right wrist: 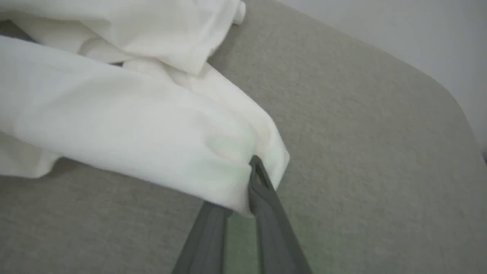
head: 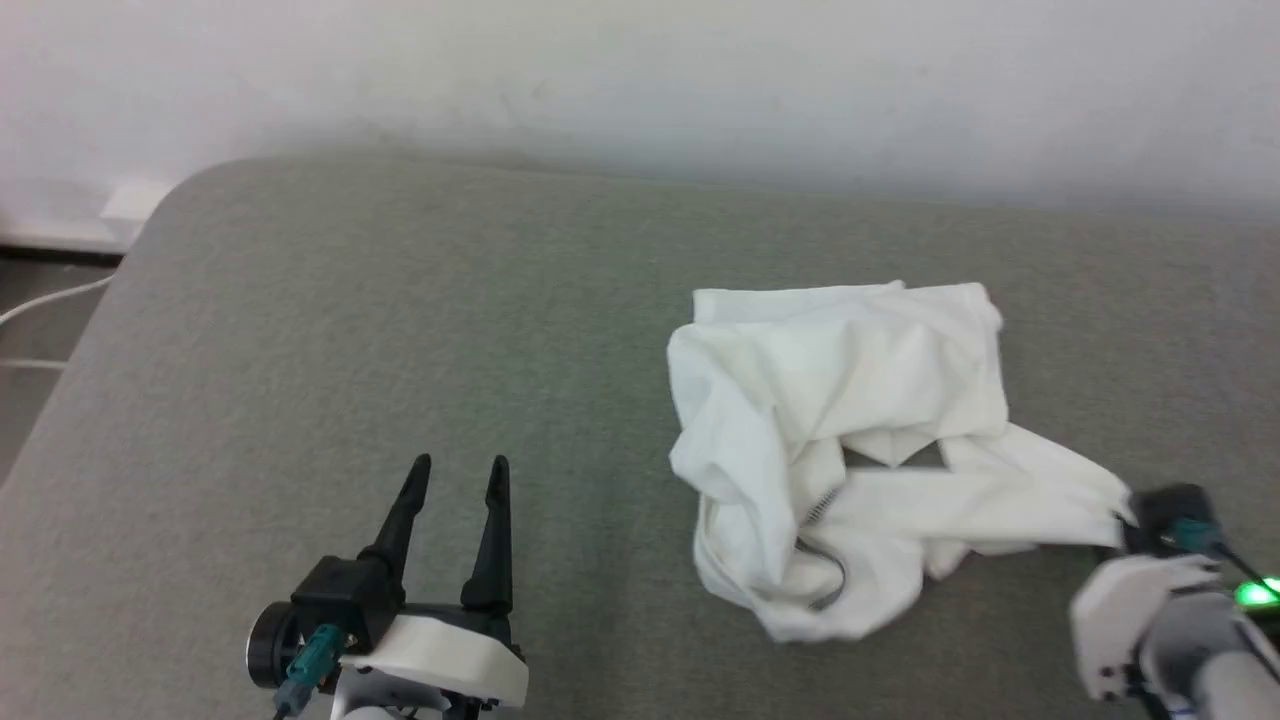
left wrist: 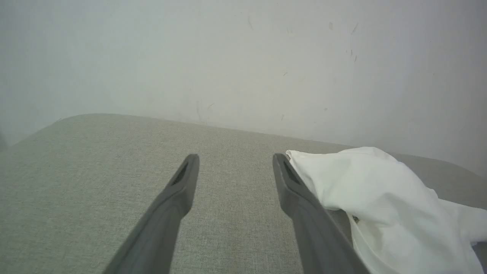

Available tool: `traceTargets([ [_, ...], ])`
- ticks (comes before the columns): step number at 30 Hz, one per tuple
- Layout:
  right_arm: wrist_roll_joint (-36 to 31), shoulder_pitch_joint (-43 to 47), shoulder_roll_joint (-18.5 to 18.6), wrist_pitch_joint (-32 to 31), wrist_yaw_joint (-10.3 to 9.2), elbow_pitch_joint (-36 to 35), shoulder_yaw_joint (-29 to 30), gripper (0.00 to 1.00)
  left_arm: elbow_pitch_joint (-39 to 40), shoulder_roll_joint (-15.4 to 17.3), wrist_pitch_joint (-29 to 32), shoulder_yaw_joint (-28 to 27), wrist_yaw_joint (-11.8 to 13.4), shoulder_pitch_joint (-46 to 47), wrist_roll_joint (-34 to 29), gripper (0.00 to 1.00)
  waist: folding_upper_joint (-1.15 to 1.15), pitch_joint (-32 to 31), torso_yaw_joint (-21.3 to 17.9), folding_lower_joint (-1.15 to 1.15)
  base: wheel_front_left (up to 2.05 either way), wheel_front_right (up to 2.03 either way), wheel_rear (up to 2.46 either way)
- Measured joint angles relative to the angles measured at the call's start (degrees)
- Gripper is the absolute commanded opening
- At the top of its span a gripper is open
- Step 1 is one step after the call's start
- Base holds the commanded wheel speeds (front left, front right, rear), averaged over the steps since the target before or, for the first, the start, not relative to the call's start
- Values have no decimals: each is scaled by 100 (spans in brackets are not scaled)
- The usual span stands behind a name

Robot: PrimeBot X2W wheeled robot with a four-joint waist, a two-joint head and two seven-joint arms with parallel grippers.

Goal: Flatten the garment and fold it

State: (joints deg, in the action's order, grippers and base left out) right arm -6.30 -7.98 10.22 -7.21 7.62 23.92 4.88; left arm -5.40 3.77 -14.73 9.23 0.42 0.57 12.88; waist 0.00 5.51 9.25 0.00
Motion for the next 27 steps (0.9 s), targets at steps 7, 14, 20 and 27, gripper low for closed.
traceTargets([
  [7, -254, 758, 83, -878, -1, -1080, 1145, 0, -68, -45, 0, 33, -140, 30, -41, 100, 0, -112, -541, 0, 0, 0, 0],
  [14, -319, 784, -325, -633, -1, -1268, 1078, 100, -268, -60, 0, 145, -230, 209, -89, 100, 0, -133, -900, 0, 0, 0, 0],
  [20, 0, 522, -572, 112, -1, -2030, 814, 100, -866, -62, 186, 320, -403, 452, 14, 100, 0, -53, -1109, 0, 0, 0, 0],
  [27, 109, 442, -682, 653, -1, -2593, 705, 100, -1524, -66, 1588, 576, -542, 1325, 203, 100, 0, 171, -1322, 0, 0, 0, 0],
])
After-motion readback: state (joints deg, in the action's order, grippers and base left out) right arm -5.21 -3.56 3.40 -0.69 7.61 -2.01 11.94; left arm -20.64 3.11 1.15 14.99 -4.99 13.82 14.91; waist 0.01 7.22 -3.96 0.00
